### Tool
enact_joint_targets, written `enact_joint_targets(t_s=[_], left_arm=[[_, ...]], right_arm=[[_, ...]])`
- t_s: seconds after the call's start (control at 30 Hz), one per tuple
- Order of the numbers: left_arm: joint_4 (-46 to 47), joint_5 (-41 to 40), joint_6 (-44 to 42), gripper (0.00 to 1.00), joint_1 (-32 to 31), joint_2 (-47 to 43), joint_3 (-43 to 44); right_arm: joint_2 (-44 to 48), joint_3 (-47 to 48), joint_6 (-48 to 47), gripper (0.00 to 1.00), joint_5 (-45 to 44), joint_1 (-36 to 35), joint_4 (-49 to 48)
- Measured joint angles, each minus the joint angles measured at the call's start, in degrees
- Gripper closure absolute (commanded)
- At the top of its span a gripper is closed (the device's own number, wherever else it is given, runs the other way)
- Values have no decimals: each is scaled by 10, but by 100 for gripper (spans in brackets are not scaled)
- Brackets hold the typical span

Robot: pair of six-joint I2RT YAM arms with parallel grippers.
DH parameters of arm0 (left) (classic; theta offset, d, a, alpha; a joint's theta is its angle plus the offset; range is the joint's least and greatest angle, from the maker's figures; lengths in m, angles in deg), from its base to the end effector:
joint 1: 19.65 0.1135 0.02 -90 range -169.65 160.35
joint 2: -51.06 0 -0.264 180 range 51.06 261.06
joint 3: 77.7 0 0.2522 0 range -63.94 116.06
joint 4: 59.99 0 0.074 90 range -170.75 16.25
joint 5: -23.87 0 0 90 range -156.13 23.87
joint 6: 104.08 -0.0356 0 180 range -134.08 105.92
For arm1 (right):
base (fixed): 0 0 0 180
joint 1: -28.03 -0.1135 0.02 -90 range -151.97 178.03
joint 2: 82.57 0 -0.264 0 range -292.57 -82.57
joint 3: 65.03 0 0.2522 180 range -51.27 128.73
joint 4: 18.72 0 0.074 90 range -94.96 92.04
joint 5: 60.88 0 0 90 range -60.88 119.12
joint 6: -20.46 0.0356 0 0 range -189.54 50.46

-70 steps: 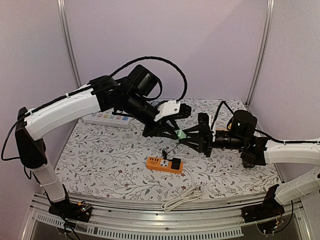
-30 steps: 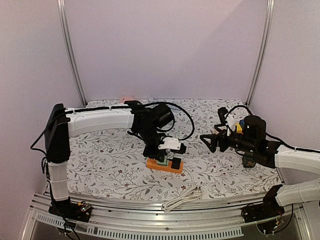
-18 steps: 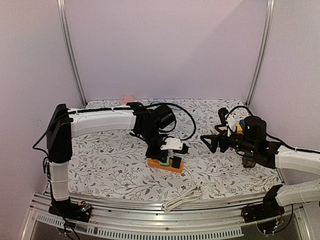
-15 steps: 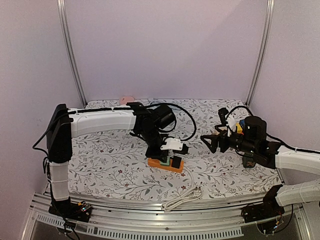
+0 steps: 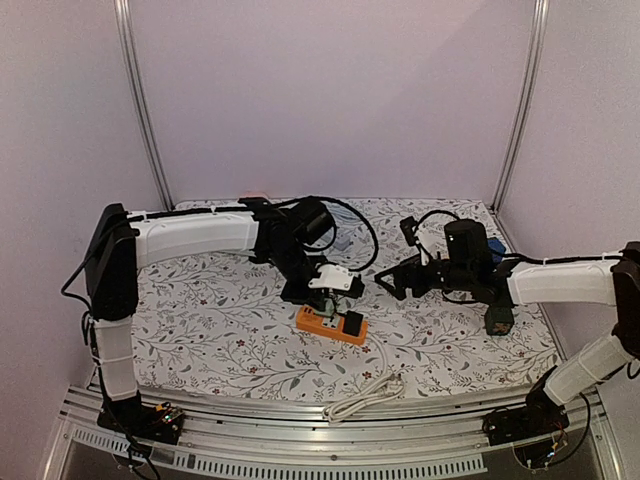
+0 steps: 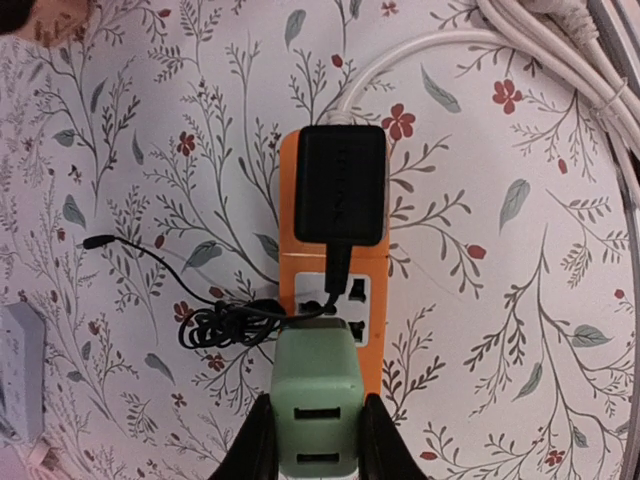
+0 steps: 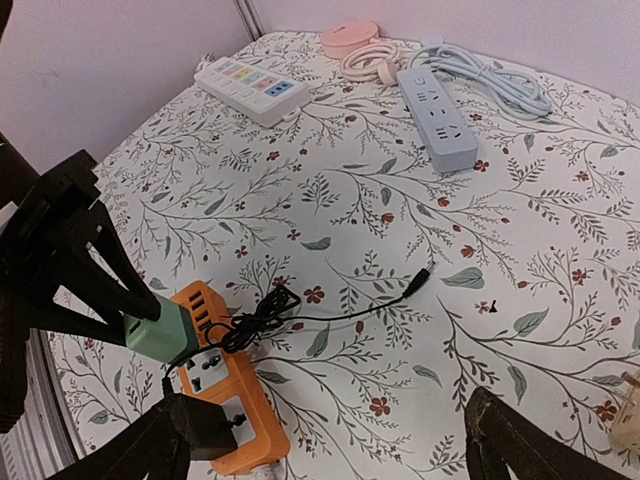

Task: Insert the plug
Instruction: Insert the plug into the socket.

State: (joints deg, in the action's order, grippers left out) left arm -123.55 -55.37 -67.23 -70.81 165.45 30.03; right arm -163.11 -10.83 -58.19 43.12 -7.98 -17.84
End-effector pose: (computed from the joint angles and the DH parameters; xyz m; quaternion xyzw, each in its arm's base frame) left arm 0.2560 -0.3285 0.2221 0.7844 0.5890 -0.0894 0.1726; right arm 0.2369 0.1828 0.2124 -0.2429 0.8142 0.3029 0.4317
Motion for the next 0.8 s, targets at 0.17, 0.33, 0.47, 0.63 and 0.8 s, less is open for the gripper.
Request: enact_joint_targets(t_s=[0.17, 0.33, 0.47, 0.63, 0.8], left_arm=[[13, 18, -15, 100, 9, 0, 0], [12, 36, -18, 100, 9, 0, 0], [12, 49, -18, 100, 8, 0, -1], [12, 63, -21, 100, 4, 2, -1], [11, 72, -24, 100, 0, 7, -1]], right_arm=[[-75, 49, 26, 15, 39, 1, 8], [-150, 108, 50, 19, 83, 1, 13], [-194, 133, 63, 19, 99, 1, 15], [-219, 137, 66, 19, 108, 1, 20], [-224, 137, 66, 19, 112, 1, 24]])
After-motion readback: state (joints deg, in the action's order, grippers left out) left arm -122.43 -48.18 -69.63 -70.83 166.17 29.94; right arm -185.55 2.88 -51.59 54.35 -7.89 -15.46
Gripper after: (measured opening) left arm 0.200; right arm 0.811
